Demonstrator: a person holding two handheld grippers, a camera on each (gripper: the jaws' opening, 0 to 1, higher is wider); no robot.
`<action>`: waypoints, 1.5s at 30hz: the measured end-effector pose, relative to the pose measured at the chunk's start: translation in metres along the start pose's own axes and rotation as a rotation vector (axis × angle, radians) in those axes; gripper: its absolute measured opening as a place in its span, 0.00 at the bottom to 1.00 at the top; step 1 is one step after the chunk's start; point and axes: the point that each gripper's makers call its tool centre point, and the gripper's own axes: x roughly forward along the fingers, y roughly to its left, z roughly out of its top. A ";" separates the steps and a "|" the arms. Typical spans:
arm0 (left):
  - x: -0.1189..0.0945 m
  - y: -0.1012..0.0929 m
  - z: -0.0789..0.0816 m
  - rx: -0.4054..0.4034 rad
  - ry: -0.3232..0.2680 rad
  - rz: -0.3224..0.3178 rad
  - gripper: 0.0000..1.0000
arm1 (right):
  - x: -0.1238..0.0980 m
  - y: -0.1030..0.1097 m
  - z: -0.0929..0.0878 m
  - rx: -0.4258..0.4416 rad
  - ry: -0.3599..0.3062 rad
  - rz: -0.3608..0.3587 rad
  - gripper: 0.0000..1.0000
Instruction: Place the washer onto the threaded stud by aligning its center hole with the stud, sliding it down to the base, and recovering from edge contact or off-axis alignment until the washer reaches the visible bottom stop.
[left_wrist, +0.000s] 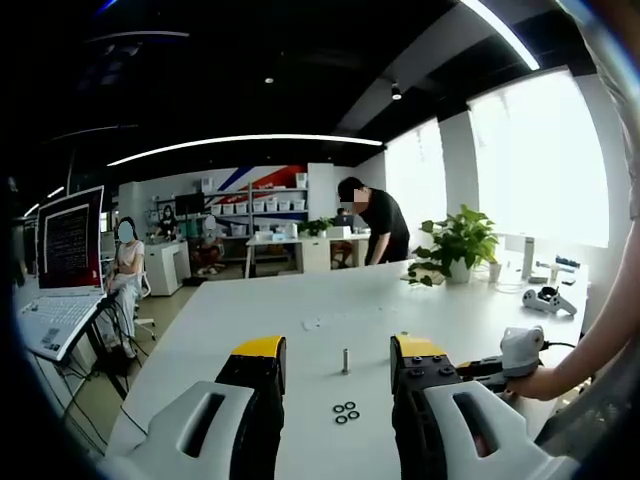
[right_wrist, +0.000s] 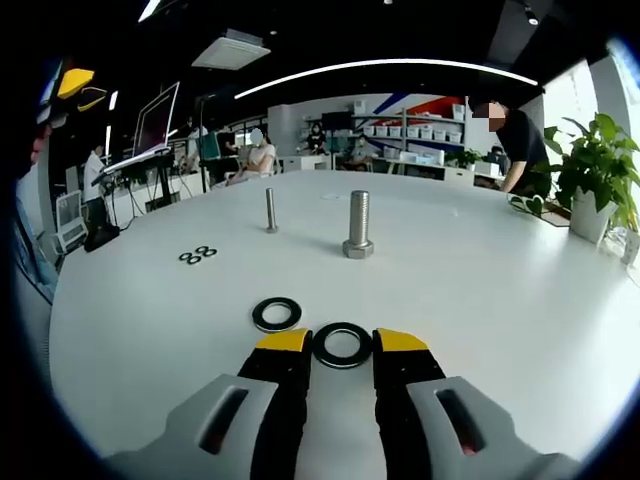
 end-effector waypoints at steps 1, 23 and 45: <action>0.000 0.000 0.000 0.000 0.000 0.000 0.40 | 0.000 0.001 0.000 -0.001 0.000 0.000 0.26; 0.001 0.003 -0.001 0.002 0.000 0.002 0.40 | 0.003 -0.005 0.004 -0.017 -0.001 -0.005 0.25; 0.003 0.004 -0.002 -0.004 -0.001 -0.002 0.40 | 0.010 -0.008 0.024 -0.039 -0.028 -0.007 0.25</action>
